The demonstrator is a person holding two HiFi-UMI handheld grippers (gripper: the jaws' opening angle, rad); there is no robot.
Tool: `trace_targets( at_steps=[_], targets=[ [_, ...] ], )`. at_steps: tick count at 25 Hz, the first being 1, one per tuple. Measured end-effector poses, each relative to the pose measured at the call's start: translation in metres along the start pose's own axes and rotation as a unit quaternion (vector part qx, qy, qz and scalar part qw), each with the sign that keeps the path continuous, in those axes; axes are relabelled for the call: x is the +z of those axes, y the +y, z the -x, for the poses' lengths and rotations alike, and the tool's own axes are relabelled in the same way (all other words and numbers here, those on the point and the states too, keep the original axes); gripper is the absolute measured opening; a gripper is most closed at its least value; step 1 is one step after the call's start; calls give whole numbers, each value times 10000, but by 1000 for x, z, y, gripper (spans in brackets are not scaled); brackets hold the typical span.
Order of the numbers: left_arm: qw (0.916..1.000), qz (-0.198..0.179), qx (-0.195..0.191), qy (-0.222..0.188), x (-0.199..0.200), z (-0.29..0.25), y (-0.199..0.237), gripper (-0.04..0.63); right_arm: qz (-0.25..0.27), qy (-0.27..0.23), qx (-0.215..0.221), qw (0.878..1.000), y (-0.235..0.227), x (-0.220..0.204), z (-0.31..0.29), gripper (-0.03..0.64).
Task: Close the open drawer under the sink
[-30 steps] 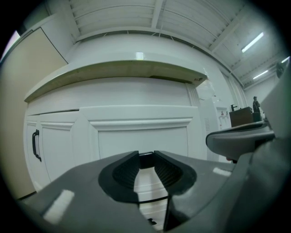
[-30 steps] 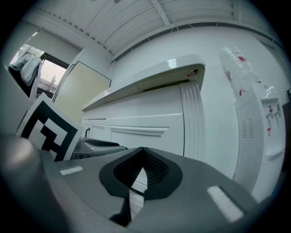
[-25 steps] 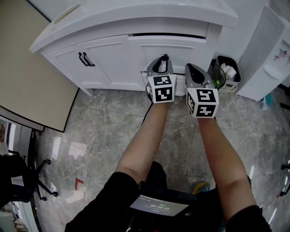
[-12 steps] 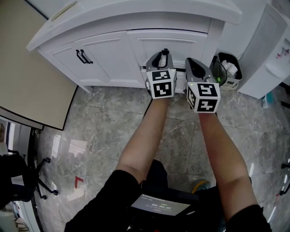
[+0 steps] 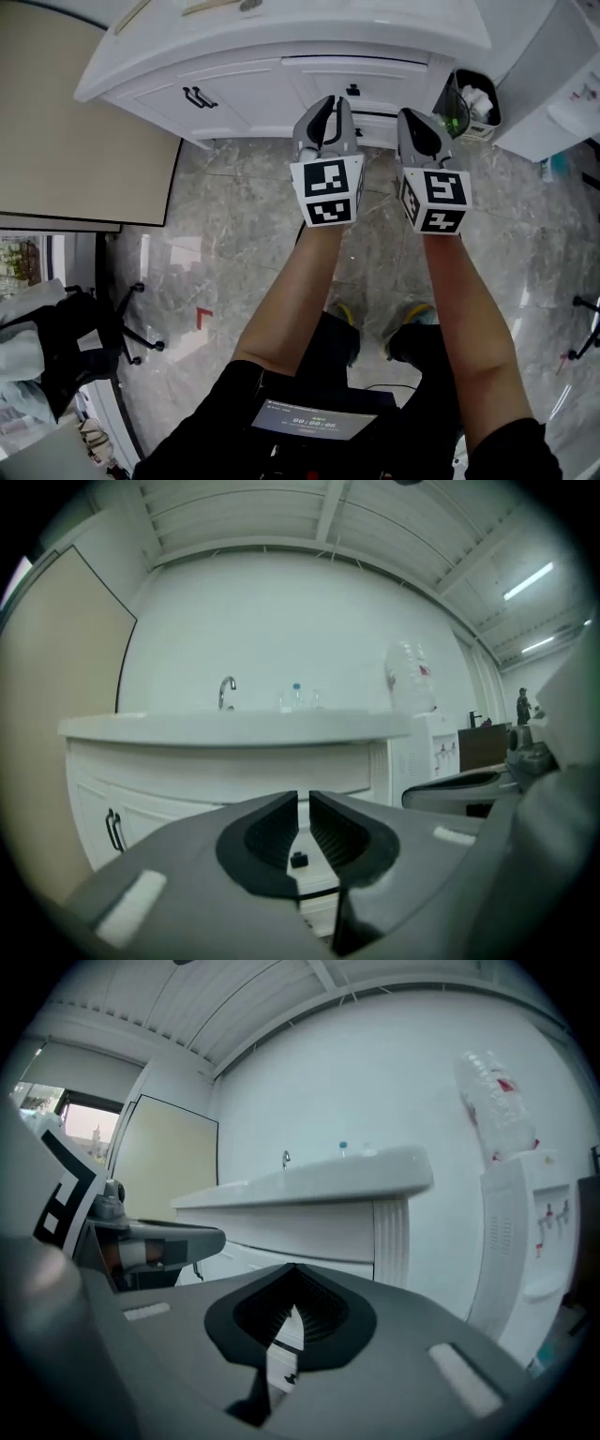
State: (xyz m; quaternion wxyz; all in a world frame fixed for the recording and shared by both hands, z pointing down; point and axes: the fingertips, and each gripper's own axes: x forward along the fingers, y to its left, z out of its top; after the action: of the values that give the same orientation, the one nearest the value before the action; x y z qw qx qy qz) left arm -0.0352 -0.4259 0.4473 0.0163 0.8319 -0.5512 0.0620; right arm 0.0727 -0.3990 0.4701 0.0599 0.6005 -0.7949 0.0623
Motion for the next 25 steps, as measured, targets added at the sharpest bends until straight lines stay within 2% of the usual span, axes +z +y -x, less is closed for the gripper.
trace_targets(
  at_steps=[4, 7, 9, 11, 15, 20, 25],
  targets=[
    [9997, 41, -258, 18, 138, 48, -10, 38, 101, -30, 85, 9999, 25, 142, 56, 23],
    [9985, 213, -496, -6, 240, 101, -22, 38, 243, -222, 115, 9994, 42, 254, 110, 23],
    [9972, 325, -640, -192, 303, 131, -27, 35, 370, -464, 93, 9982, 48, 325, 141, 23],
    [9960, 285, -746, -410, 348, 161, -26, 35, 477, -692, 4, 9965, 59, 376, 166, 22],
    [9954, 177, -817, -472, 365, 220, -13, 35, 499, -795, -74, 9956, 94, 396, 200, 21],
    [9965, 200, -696, -425, 363, 225, 10, 35, 640, -754, -33, 9951, 113, 396, 192, 21],
    [9964, 184, -728, -398, 366, 243, 14, 35, 637, -712, -48, 9954, 131, 397, 206, 21]
  ],
)
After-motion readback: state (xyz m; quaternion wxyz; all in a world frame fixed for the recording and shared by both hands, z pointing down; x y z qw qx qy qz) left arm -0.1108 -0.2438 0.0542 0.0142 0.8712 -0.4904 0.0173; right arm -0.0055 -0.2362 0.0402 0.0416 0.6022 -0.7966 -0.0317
